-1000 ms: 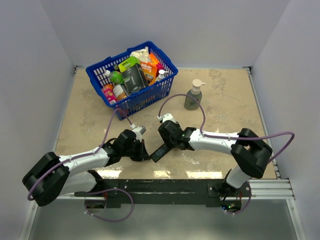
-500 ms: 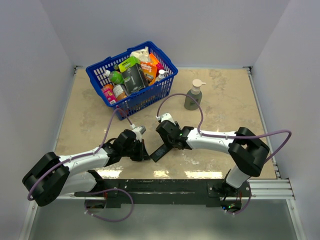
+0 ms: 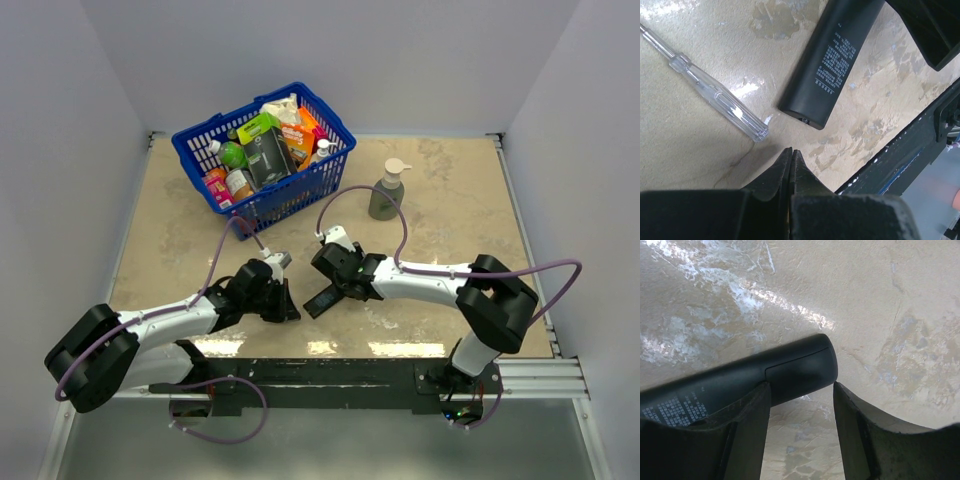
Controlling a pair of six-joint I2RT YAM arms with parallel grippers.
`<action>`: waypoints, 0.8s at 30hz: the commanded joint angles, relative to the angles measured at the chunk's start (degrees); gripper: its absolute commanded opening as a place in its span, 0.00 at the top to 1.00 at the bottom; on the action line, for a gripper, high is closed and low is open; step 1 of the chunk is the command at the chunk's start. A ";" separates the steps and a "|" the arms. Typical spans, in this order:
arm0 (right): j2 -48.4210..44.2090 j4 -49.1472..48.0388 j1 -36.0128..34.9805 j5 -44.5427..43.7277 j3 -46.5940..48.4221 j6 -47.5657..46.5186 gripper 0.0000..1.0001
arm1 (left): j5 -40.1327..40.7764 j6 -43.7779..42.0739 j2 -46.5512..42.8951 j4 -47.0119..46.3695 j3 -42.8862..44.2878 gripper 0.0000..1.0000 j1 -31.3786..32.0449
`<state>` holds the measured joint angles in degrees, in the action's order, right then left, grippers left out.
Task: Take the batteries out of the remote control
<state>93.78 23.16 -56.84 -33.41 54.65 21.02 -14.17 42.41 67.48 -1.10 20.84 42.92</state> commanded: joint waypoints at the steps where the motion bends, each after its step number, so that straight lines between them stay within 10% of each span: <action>1: -0.26 1.36 -0.11 -4.03 1.77 0.78 0.45 | 0.81 -0.75 -0.69 -0.74 -0.01 1.00 0.06; 24: -2.73 -2.42 0.06 4.06 0.37 0.52 0.42 | -4.90 2.32 3.97 -11.20 3.86 0.99 0.15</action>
<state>90.74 21.47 -56.95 -28.95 54.63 20.99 -18.09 44.01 70.13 -8.01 23.03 42.92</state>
